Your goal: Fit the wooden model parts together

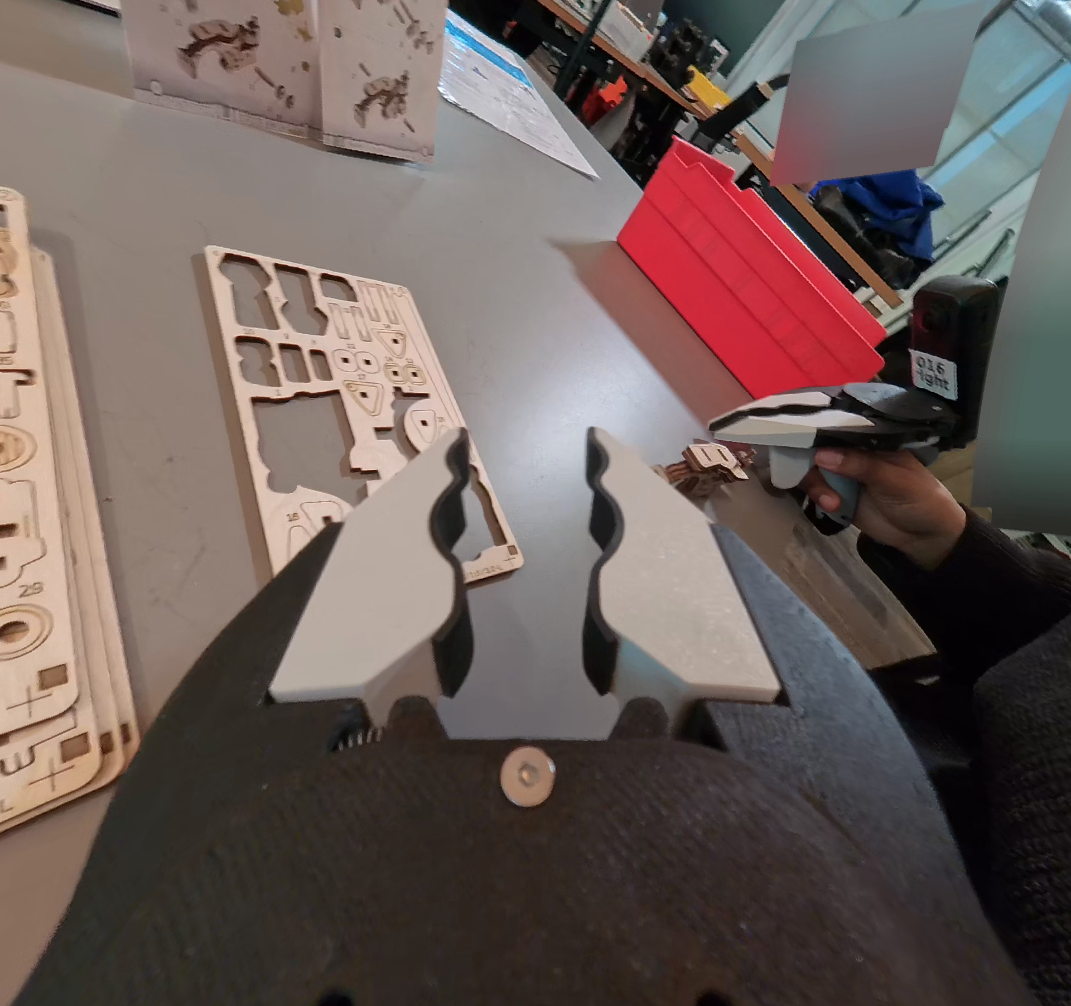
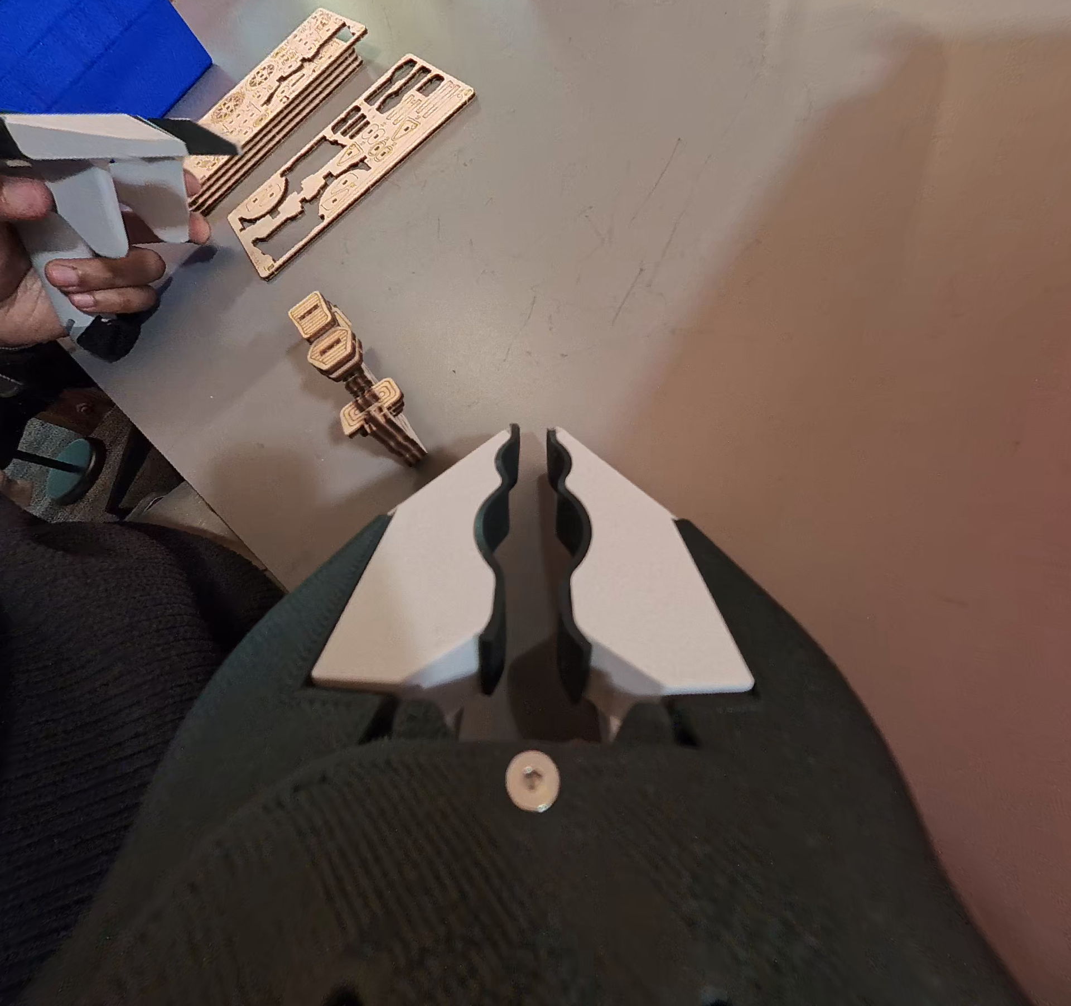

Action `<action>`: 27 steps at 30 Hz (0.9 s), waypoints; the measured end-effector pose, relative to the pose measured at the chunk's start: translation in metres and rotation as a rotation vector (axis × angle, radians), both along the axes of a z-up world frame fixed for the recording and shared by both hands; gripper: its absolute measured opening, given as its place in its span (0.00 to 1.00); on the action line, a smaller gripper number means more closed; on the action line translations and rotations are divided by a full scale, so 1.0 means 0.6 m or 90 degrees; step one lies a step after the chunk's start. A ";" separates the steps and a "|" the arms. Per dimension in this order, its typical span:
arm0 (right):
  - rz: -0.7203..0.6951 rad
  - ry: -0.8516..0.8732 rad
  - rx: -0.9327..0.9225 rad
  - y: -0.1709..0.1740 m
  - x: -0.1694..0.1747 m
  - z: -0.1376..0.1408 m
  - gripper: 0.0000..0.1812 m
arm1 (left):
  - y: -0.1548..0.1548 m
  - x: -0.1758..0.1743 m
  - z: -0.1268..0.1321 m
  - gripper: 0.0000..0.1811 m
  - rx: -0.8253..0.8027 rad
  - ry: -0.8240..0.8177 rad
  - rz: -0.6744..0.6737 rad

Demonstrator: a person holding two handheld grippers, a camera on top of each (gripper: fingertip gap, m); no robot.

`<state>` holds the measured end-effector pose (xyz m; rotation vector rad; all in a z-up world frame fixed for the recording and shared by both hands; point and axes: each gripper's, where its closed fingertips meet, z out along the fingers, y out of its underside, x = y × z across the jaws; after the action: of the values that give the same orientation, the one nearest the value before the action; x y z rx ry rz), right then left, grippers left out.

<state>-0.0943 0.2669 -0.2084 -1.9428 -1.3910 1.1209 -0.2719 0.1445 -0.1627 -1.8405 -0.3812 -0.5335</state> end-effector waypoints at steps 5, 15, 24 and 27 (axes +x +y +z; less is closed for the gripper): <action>0.000 0.000 -0.001 0.000 0.000 0.000 0.05 | -0.001 0.023 0.003 0.08 0.008 -0.004 -0.053; 0.001 -0.001 0.001 -0.001 0.000 0.000 0.05 | 0.000 0.031 -0.001 0.00 -0.003 0.016 -0.064; 0.002 -0.001 0.001 -0.001 0.000 -0.001 0.05 | 0.001 0.033 0.000 0.00 -0.002 0.019 -0.070; 0.002 -0.001 0.001 -0.001 0.000 -0.001 0.05 | 0.001 0.033 -0.002 0.00 -0.007 0.022 -0.067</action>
<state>-0.0943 0.2664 -0.2087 -1.9412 -1.3962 1.1201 -0.2522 0.1454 -0.1639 -1.8860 -0.2655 -0.5724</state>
